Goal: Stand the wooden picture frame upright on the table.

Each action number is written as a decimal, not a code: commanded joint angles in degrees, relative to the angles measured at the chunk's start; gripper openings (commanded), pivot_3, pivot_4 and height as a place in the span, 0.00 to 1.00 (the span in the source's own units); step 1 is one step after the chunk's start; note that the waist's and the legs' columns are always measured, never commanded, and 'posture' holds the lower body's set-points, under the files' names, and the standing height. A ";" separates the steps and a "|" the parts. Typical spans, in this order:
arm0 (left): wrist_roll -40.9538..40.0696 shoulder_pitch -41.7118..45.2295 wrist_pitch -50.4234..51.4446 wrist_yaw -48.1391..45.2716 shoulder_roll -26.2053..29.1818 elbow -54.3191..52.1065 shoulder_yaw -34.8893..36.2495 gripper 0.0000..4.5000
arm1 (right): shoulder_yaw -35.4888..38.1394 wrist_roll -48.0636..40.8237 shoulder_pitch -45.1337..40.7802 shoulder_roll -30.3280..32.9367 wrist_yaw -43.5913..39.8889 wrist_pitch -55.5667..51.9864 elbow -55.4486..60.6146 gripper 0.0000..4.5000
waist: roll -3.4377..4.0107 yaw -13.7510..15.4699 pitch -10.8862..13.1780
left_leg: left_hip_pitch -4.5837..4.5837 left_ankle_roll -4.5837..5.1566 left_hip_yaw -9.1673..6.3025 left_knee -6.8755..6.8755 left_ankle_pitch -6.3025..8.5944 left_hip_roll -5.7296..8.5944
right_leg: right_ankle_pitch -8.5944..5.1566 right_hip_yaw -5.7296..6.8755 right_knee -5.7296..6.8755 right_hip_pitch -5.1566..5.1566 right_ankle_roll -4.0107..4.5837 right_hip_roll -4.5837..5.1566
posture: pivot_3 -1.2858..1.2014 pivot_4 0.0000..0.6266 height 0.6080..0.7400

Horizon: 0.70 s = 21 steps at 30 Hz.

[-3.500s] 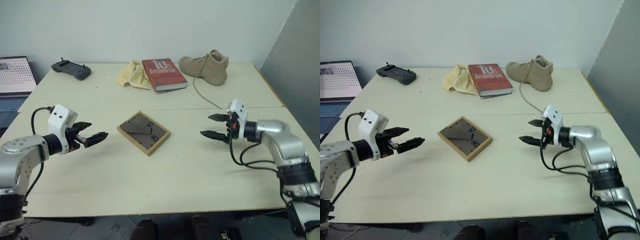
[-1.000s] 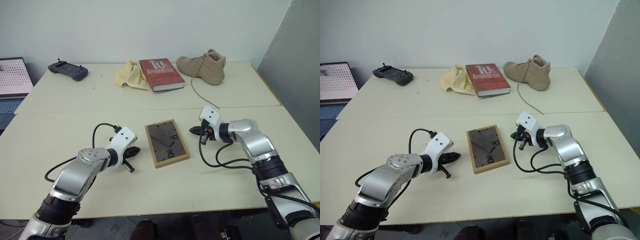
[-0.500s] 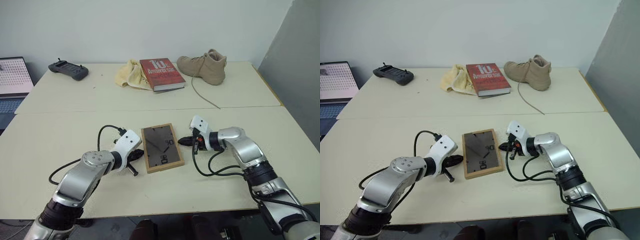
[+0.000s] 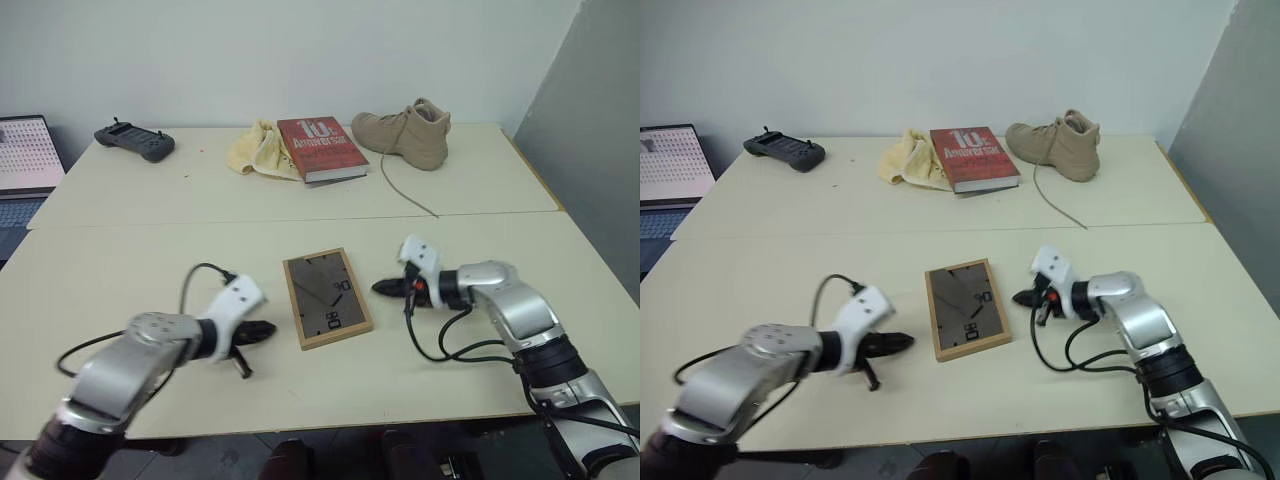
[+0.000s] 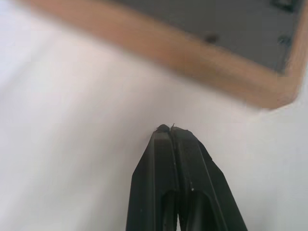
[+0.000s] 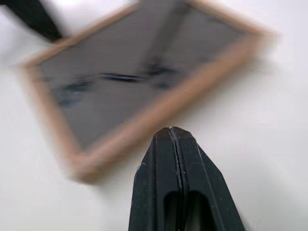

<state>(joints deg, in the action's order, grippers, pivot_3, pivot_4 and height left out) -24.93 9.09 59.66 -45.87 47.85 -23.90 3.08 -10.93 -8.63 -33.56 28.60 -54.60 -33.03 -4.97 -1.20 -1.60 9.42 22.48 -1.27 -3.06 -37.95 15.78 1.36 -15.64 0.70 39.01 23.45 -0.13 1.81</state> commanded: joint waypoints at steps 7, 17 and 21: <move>-33.45 6.71 32.84 -0.86 -9.12 18.32 24.41 0.47 | -2.91 6.05 -2.21 -4.80 6.67 12.22 -8.83 0.00 | -0.02 -0.16 -0.01 | 0.02 0.00 0.00 -0.09 0.00 0.00 | 0.00 0.07 0.03 -0.04 -0.02 0.01 | 0.52 0.24 1.00; -37.30 6.14 32.84 8.96 -13.64 28.79 22.56 0.99 | -5.32 7.29 -0.95 -7.31 6.19 12.33 -7.72 0.00 | 0.00 -0.13 -0.02 | -0.11 -0.09 0.00 -0.04 -0.04 0.01 | 0.00 -0.07 0.04 -0.06 -0.01 0.02 | 0.52 0.24 1.00; -35.36 5.88 32.10 9.48 -16.41 29.45 20.17 1.00 | -6.10 7.23 -0.55 -8.21 6.18 11.52 -6.71 0.00 | 0.01 -0.11 -0.03 | -0.12 -0.24 0.01 -0.03 -0.13 0.01 | 0.00 -0.08 0.04 -0.06 0.00 0.02 | 0.52 0.24 1.00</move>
<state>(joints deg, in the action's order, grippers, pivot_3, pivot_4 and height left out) -61.51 15.82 91.96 -36.88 32.16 4.35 24.82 -17.01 -1.26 -34.13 20.93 -48.45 -21.23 -13.93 -1.19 -1.71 9.39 22.35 -1.52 -3.05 -37.99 15.65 1.38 -15.64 0.61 39.05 23.39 -0.14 1.83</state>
